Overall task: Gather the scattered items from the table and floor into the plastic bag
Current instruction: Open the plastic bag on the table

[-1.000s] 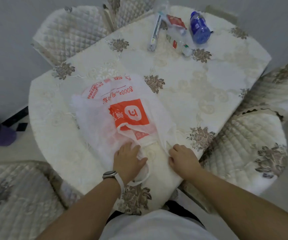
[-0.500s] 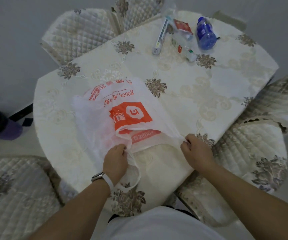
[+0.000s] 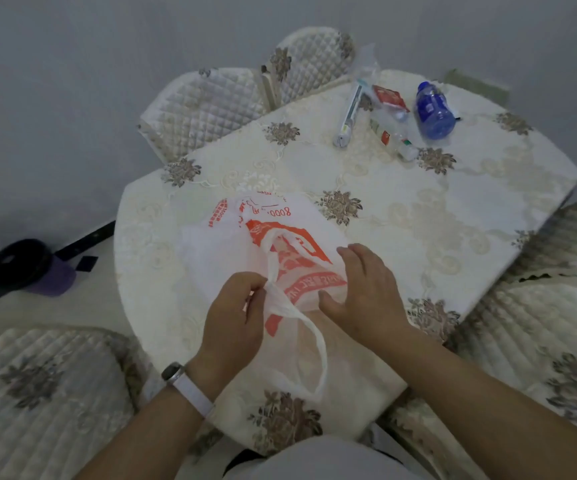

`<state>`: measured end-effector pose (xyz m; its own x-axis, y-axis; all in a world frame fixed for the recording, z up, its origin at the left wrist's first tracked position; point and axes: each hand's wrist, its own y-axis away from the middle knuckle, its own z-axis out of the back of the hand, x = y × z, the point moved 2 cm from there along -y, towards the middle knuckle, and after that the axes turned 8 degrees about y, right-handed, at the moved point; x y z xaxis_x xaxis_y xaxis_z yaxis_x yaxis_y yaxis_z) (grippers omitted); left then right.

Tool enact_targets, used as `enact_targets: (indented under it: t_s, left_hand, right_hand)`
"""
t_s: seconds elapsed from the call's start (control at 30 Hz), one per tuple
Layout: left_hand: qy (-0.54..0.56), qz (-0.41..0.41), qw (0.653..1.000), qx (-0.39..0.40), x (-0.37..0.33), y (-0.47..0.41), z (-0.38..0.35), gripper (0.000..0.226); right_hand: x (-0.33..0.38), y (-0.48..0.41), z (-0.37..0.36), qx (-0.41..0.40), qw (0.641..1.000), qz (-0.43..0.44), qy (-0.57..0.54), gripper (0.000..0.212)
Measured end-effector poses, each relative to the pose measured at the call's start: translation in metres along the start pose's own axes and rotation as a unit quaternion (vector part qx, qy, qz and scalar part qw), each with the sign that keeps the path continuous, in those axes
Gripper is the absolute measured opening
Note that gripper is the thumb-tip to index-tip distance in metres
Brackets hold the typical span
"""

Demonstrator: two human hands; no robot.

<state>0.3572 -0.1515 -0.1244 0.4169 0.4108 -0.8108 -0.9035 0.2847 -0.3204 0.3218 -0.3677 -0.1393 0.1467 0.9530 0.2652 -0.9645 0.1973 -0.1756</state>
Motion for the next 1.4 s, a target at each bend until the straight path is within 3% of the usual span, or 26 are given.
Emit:
enact_targets:
  t_s: [0.1,0.2,0.3,0.43,0.5,0.6,0.7,0.8,0.87,0.93,0.97,1.03,1.13,1.23,1.3,1.4]
  left_hand:
    - [0.064,0.047,0.996,-0.036,-0.013,0.005,0.016,0.029]
    - [0.077,0.074,0.993,-0.059,-0.012,0.010,0.035,0.037]
    - [0.051,0.091,0.991,-0.079,0.000,0.015,0.054,0.025]
    - [0.055,0.121,0.988,-0.085,0.010,0.022,0.065,0.015]
    - [0.074,0.121,0.987,-0.077,0.004,0.022,0.065,0.021]
    - [0.109,0.128,0.984,-0.063,-0.002,0.022,0.067,0.030]
    - [0.118,0.130,0.982,-0.072,0.001,0.023,0.080,0.031]
    - [0.116,0.163,0.976,-0.082,0.003,0.021,0.096,0.031]
    - [0.070,0.186,0.980,-0.026,0.007,0.019,0.103,0.016]
    - [-0.094,0.178,0.974,0.108,0.017,0.015,0.106,0.070]
    - [-0.186,0.165,0.955,0.165,0.021,0.012,0.105,0.090]
    - [-0.292,0.141,0.921,0.218,0.027,0.005,0.103,0.098]
    - [-0.333,0.078,0.905,0.254,0.029,-0.001,0.094,0.110]
    - [-0.305,0.056,0.906,0.289,0.022,0.003,0.065,0.124]
    - [-0.294,0.059,0.906,0.299,0.020,0.005,0.040,0.114]
    - [-0.226,0.038,0.944,0.236,0.026,-0.006,0.022,0.059]
  right_hand:
    - [0.009,-0.030,-0.013,0.069,0.995,-0.001,0.070,0.082]
    - [-0.001,-0.046,-0.028,0.114,0.986,0.000,0.118,0.068]
    - [0.002,-0.039,-0.039,0.176,0.981,0.043,0.073,0.059]
    - [0.035,-0.015,-0.041,0.184,0.976,0.108,-0.041,0.078]
    - [0.051,-0.011,-0.049,0.185,0.975,0.122,-0.028,0.077]
    - [0.058,-0.020,-0.061,0.150,0.984,0.096,-0.015,0.048]
    - [0.048,-0.031,-0.061,0.127,0.989,0.031,-0.069,0.021]
    - [0.038,-0.036,-0.042,0.116,0.977,-0.065,-0.164,0.022]
    - [0.037,-0.036,-0.029,0.108,0.972,-0.073,-0.194,0.027]
    - [0.041,-0.036,-0.017,0.095,0.973,-0.062,-0.202,0.030]
    - [0.044,-0.036,-0.012,0.091,0.973,-0.056,-0.202,0.032]
    - [0.049,-0.036,-0.001,0.096,0.976,-0.045,-0.190,0.038]
    - [0.055,-0.037,0.012,0.126,0.980,-0.043,-0.145,0.036]
    - [0.059,-0.035,0.021,0.147,0.979,-0.056,-0.127,0.026]
    - [0.061,-0.033,0.024,0.141,0.981,-0.059,-0.118,0.014]
    - [0.057,-0.026,0.027,0.127,0.986,-0.047,-0.100,0.018]
